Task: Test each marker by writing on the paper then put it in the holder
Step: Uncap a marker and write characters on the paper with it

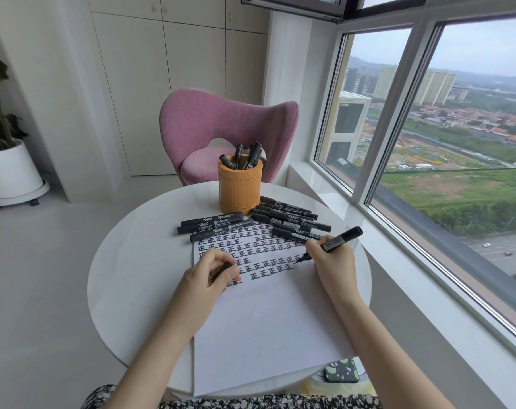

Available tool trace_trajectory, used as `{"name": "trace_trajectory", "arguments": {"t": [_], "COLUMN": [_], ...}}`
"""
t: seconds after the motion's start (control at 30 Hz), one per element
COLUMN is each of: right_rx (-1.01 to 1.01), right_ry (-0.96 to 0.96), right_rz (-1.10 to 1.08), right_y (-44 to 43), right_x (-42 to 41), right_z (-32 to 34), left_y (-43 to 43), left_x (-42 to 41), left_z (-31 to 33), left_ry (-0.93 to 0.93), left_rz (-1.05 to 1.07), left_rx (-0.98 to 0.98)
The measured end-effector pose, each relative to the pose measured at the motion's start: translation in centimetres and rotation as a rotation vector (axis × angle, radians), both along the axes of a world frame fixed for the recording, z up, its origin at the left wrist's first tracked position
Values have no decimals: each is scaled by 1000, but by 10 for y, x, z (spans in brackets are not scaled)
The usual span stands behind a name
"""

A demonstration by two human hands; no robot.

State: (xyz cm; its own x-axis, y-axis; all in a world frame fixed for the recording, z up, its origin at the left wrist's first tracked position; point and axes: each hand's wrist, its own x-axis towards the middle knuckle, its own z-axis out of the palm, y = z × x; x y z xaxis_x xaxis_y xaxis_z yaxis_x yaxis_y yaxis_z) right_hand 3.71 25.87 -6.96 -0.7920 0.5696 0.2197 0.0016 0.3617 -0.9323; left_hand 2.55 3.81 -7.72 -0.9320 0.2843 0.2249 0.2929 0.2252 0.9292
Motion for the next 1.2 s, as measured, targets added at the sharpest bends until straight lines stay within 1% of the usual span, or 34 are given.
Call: {"name": "trace_trajectory", "arguments": {"t": [0.63, 0.87, 1.2], "right_rx": [39, 18, 31], "right_ry": [-4, -1, 10], "right_rz": [41, 7, 13], "right_y": [0, 1, -1], "right_x": [1, 0, 1], "right_z": [-1, -2, -1], "left_y": [1, 0, 0], "left_x": [1, 0, 0], "left_z": [2, 0, 0], "left_ry": [-1, -13, -15], "left_rz": [3, 1, -1], "left_rx": [6, 5, 8]}}
